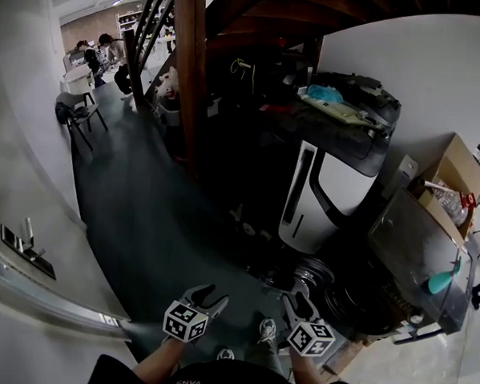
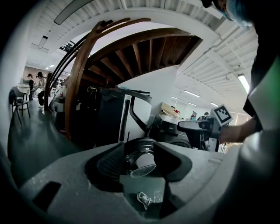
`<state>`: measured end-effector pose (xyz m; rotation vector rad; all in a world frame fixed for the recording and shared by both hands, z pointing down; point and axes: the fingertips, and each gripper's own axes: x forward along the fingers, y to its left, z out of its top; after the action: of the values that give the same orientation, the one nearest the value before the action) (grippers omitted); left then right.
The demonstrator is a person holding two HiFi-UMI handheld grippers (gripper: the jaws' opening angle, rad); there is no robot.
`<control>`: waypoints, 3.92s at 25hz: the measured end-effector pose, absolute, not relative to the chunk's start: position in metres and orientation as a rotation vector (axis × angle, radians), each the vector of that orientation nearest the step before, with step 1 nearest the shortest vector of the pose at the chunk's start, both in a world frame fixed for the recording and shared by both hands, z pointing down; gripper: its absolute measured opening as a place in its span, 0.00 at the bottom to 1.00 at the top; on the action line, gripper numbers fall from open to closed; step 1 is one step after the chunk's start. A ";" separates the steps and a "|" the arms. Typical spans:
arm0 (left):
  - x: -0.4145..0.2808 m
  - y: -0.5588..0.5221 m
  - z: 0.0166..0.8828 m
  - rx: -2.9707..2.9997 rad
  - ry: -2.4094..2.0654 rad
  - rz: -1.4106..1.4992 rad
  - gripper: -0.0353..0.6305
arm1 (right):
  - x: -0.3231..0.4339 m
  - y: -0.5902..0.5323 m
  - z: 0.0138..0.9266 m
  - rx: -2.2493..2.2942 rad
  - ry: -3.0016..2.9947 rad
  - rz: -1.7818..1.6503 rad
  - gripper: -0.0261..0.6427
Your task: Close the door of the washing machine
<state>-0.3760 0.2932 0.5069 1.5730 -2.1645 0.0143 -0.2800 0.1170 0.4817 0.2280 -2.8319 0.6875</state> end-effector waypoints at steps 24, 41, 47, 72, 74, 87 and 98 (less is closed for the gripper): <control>-0.480 0.090 0.593 1.498 -2.067 0.137 0.38 | -0.392 -0.051 0.541 0.053 -2.664 0.609 0.34; -0.487 -0.017 0.715 1.736 -1.567 0.849 0.55 | -0.349 -0.119 0.581 0.181 -2.550 0.646 0.34; -0.477 -0.018 0.751 1.811 -1.283 1.101 0.57 | -0.324 -0.125 0.592 0.235 -2.512 0.693 0.33; -0.346 0.088 0.757 1.949 -0.910 1.203 0.61 | -0.229 -0.011 0.585 0.537 -2.535 0.804 0.33; -0.327 0.101 0.756 1.972 -0.887 1.198 0.60 | -0.215 0.007 0.585 0.572 -2.539 0.814 0.33; -0.198 0.129 0.752 2.151 -0.728 1.145 0.59 | -0.097 0.081 0.596 0.946 -2.489 0.920 0.32; -0.102 0.106 0.749 2.194 -0.515 1.194 0.51 | -0.004 0.047 0.597 1.185 -2.422 0.990 0.32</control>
<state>-0.1024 0.1061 0.7488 2.1944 -0.5153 1.1938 -0.0041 0.0468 0.5969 1.1847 -2.4215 0.9898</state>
